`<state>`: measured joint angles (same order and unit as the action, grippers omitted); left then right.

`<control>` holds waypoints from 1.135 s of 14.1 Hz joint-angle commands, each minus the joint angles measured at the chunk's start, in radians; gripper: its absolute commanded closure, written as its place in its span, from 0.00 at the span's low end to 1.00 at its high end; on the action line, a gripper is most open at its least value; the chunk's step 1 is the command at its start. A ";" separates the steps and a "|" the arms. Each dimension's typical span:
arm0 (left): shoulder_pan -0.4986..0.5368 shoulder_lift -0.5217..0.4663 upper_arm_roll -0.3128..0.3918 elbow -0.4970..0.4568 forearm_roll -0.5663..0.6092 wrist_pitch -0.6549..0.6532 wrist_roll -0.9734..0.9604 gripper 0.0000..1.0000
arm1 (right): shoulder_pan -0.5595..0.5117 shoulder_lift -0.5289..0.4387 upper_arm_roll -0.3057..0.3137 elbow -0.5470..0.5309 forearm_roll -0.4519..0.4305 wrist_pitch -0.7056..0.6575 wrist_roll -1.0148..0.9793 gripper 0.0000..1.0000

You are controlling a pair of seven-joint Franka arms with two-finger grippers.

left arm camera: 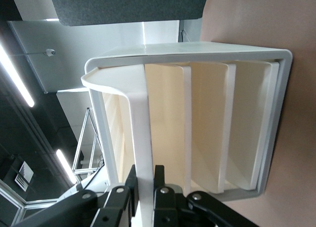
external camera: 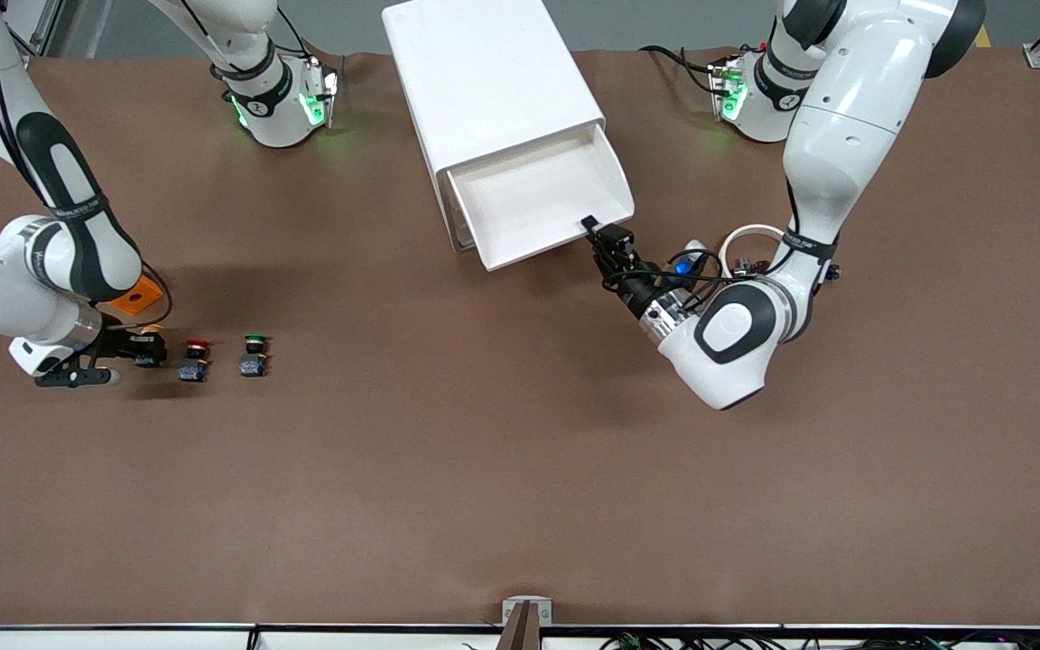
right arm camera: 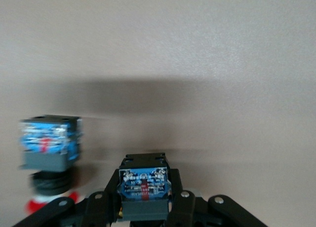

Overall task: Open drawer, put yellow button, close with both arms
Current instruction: 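Lift the yellow button with the right gripper toward the open drawer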

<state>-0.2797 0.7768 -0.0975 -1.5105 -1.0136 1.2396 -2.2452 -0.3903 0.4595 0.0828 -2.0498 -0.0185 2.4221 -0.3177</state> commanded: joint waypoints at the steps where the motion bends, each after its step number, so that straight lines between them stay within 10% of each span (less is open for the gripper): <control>1: 0.033 -0.016 0.012 -0.001 0.006 -0.020 0.007 0.97 | 0.045 -0.076 0.009 0.100 0.066 -0.240 0.090 1.00; 4: 0.027 -0.016 0.012 -0.001 0.006 -0.020 0.007 0.73 | 0.140 -0.140 0.009 0.168 0.068 -0.411 0.321 1.00; 6: 0.022 -0.016 0.010 -0.002 0.009 -0.020 0.007 0.00 | 0.221 -0.188 0.009 0.169 0.071 -0.466 0.495 1.00; 16: 0.079 -0.048 0.005 0.145 0.150 -0.046 0.172 0.00 | 0.573 -0.262 0.009 0.336 0.256 -0.644 1.334 1.00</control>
<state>-0.2328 0.7495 -0.0893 -1.4089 -0.9115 1.2207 -2.1555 0.1275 0.1991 0.1022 -1.7693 0.1957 1.8048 0.8745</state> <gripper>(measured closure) 0.000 0.586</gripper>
